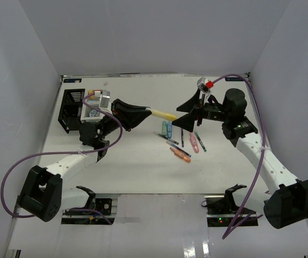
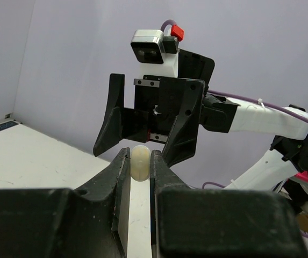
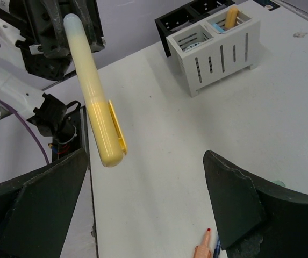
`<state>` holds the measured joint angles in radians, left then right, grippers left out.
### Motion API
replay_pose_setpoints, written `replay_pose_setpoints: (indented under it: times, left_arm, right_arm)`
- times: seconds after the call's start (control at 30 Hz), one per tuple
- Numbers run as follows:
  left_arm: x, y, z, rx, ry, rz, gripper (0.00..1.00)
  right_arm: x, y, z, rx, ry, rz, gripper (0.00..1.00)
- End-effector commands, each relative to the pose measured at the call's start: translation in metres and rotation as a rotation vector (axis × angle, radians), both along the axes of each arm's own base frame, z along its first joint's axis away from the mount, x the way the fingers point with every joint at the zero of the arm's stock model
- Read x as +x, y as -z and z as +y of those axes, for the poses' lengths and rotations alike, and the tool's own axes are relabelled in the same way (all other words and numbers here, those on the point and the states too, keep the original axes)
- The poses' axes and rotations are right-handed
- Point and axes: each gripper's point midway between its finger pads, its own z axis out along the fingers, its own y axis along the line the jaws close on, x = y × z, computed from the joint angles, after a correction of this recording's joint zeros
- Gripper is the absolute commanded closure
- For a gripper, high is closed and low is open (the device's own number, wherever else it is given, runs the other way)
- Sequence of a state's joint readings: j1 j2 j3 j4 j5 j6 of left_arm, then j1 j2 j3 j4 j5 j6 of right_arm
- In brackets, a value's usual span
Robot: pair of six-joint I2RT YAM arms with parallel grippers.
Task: Sort the stationery into containers
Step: Place the pen in the storage box.
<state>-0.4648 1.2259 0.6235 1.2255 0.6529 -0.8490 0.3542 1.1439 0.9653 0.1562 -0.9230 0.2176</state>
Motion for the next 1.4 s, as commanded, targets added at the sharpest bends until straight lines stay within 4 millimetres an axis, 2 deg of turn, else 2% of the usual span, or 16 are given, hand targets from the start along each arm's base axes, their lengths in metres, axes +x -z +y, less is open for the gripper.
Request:
replay_pose_setpoints:
  times: [0.0,0.2,0.23,0.53,0.63,0.7,0.73,0.8,0.87,1.03,1.07,1.13,1.17,1.23,1.27,1.37]
  left_arm:
    - [-0.005,-0.013,0.003,-0.035,0.015,-0.042,1.0]
    - [-0.005,-0.013,0.002,-0.04,0.027,-0.043,1.0]
    - [-0.006,-0.015,0.002,-0.041,0.029,-0.049,1.0]
    - [-0.007,-0.016,0.002,-0.052,0.04,-0.049,1.0]
    - [-0.007,-0.017,0.002,-0.058,0.039,-0.052,1.0]
    - [-0.007,-0.017,0.001,-0.055,0.041,-0.053,1.0]
    - [-0.007,-0.016,0.001,-0.05,0.043,-0.054,1.0]
    - [-0.007,-0.012,0.0,-0.037,0.044,-0.044,0.98]
    - [-0.005,-0.008,-0.001,-0.022,0.04,-0.027,0.9]
    - [-0.005,0.001,0.0,0.016,0.023,-0.018,0.59]
    - [-0.001,0.008,-0.002,0.05,0.007,-0.011,0.54]
    - [0.0,0.007,0.0,0.079,-0.02,-0.025,0.45]
    - [0.005,0.017,-0.001,0.123,-0.034,0.012,0.34]
    - [0.01,0.017,0.003,0.177,-0.104,-0.037,0.24]
    - [0.016,0.026,0.003,0.235,-0.126,0.002,0.17]
    - [0.031,0.034,0.013,0.378,-0.249,-0.058,0.09]
  right_arm:
    - [-0.007,-0.028,0.003,0.054,-0.062,-0.08,0.05]
    - [-0.007,-0.031,0.006,0.069,-0.085,-0.07,0.0]
    - [-0.007,-0.031,0.006,0.072,-0.088,-0.072,0.06]
    - [-0.009,-0.033,0.008,0.077,-0.124,-0.059,0.28]
    - [-0.01,-0.031,0.009,0.076,-0.133,-0.053,0.44]
    - [-0.011,-0.032,0.008,0.076,-0.133,-0.054,0.62]
    - [-0.011,-0.032,0.008,0.076,-0.131,-0.056,0.76]
    - [-0.013,-0.033,0.008,0.077,-0.136,-0.057,0.87]
    - [-0.014,-0.034,0.008,0.077,-0.136,-0.059,0.92]
    - [-0.017,-0.032,0.005,0.065,-0.131,-0.048,0.92]
    - [-0.017,-0.031,0.005,0.06,-0.124,-0.054,0.92]
    - [-0.019,-0.025,0.003,0.044,-0.121,-0.031,0.92]
    - [-0.018,-0.023,0.002,0.038,-0.115,-0.024,0.92]
    - [-0.019,-0.018,-0.001,0.025,-0.107,-0.019,0.92]
    - [-0.019,-0.013,-0.004,0.014,-0.1,0.007,0.92]
    - [-0.02,-0.002,-0.009,-0.015,-0.078,0.05,0.92]
